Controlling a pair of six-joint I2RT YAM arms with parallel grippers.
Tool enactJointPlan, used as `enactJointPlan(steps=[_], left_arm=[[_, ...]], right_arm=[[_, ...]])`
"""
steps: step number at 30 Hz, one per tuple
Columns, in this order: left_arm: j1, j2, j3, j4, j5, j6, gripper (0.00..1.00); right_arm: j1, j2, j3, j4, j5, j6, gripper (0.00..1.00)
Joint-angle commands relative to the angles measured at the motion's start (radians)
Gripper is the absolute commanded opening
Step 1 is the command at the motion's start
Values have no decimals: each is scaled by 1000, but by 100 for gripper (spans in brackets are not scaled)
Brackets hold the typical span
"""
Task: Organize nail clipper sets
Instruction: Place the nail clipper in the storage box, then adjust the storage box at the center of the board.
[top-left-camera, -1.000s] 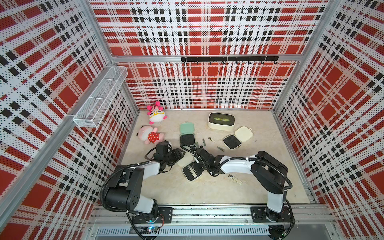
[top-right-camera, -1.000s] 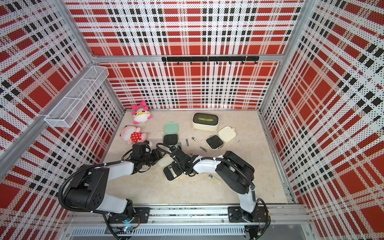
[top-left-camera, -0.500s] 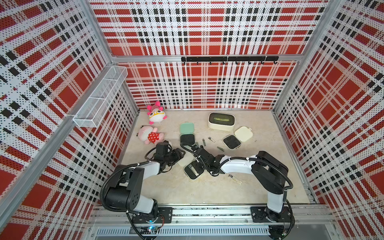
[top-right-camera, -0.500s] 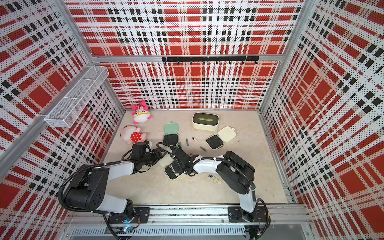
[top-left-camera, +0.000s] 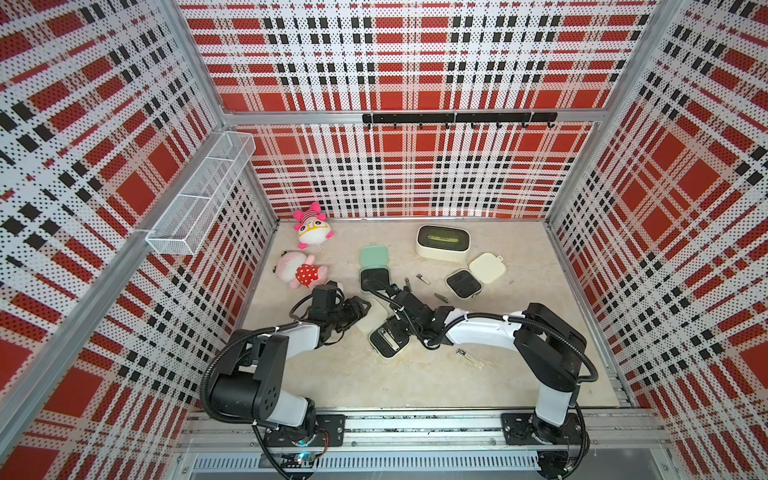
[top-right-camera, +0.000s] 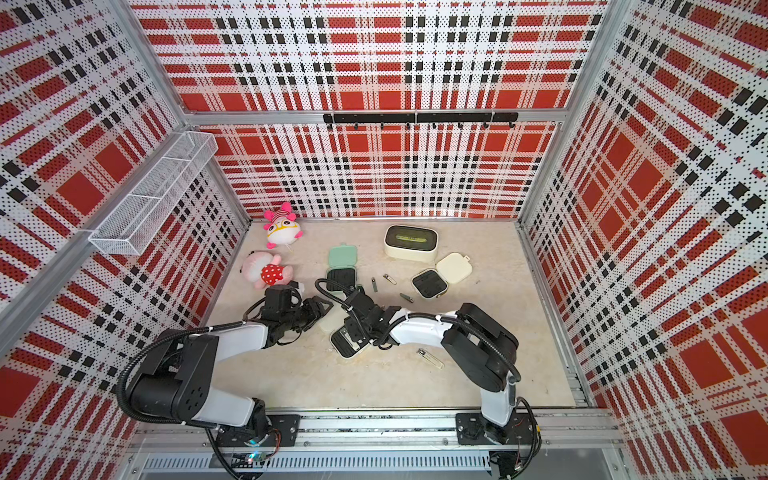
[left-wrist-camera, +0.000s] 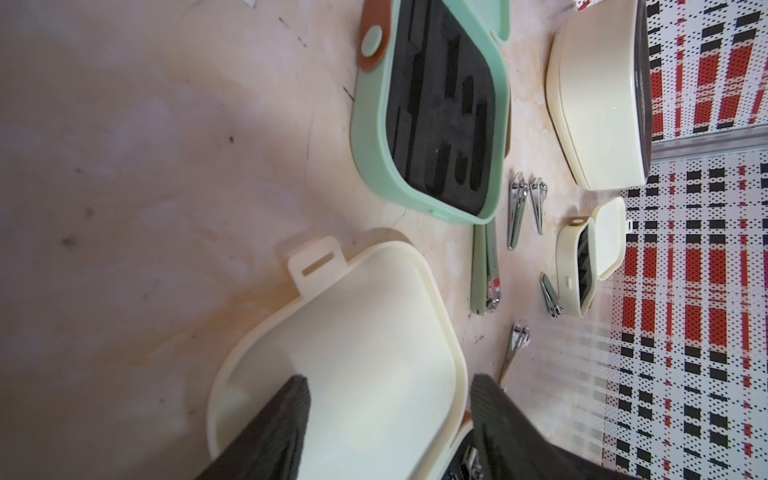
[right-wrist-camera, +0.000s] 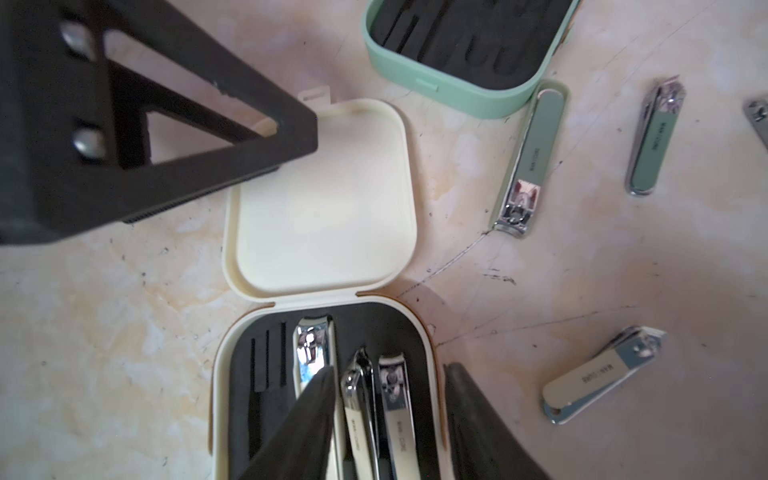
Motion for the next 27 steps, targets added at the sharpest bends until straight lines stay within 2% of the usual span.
enactJointPlan(steps=[1,6,14,27], left_arm=[[-1,21,-19,-57,-16,8,67],[-3,21,-12,-56,-11,7,67],[-12,20,0,-61,2,5,67],[-38,33,33,-68,0,5,67]], right_arm=[[-11,-38,-28,-2,1,11,52],[-46,-11,-43,22,-87,39,56],[-47,1,-71,66,-122,63,61],[-25,5,-115,123,-208,104,62]])
